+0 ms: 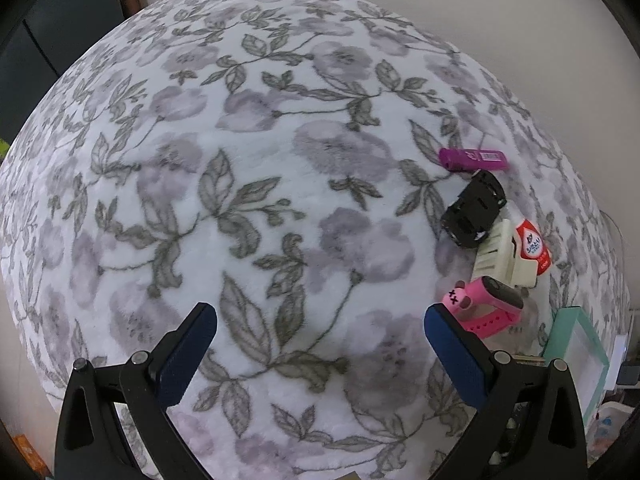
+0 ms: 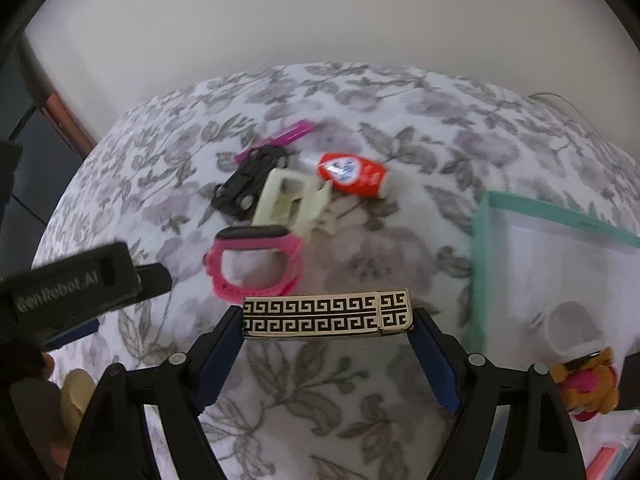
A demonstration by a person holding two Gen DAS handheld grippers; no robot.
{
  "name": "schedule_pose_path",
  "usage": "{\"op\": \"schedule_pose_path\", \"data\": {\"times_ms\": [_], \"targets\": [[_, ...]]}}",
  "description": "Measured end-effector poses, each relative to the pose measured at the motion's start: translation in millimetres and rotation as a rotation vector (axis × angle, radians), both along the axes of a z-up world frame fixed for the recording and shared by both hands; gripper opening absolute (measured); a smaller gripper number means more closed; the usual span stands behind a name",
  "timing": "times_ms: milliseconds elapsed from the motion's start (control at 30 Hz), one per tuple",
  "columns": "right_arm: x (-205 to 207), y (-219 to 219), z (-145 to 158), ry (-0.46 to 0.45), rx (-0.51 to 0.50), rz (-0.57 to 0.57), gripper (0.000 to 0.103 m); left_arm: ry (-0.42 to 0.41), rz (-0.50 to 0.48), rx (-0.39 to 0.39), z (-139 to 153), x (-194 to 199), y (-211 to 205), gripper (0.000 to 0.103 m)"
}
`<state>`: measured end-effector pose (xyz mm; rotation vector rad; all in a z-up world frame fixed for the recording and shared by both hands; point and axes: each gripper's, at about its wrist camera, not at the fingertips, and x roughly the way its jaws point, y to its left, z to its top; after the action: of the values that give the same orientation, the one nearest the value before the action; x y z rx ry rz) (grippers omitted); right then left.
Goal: Organize rigid objects
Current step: 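Grasp the gold-black bracelet with the right tool while the left tool grasps the pink watch, then carry the pink watch and bracelet into the tray and open both tools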
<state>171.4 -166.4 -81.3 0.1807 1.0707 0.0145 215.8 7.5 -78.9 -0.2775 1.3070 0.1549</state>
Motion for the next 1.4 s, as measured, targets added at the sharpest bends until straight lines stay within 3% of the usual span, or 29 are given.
{"op": "schedule_pose_path", "data": {"times_ms": [300, 600, 667, 867, 1067, 1267, 1400], "targets": [[-5.7, -39.9, 28.8, -0.052, 0.019, -0.094, 0.084, -0.032, -0.064, -0.015, -8.6, 2.0, -26.7, 0.103], [-16.1, -77.7, 47.2, -0.088, 0.068, -0.195, 0.084, -0.124, -0.191, 0.111, -10.7, 0.4, -74.0, 0.101], [-17.0, -80.7, 46.8, -0.087, 0.083, -0.200, 0.084, -0.150, -0.217, 0.137, -9.6, 0.9, -82.0, 0.096], [-17.8, -80.2, 44.4, -0.083, 0.100, -0.195, 0.084, -0.181, -0.257, 0.157, -15.7, 5.2, -89.2, 0.066], [-19.8, -84.4, 46.5, -0.090, 0.111, -0.199, 0.084, -0.196, -0.279, 0.128, -17.2, 3.5, -89.9, 0.011], [-23.5, -93.3, 52.3, -0.096, 0.130, -0.223, 0.084, -0.231, -0.266, 0.111, -3.3, -1.9, -86.0, 0.009], [-29.0, -102.8, 64.6, -0.121, 0.143, -0.243, 0.084, -0.285, -0.265, 0.085, 20.9, -3.7, -85.9, 0.009]]}}
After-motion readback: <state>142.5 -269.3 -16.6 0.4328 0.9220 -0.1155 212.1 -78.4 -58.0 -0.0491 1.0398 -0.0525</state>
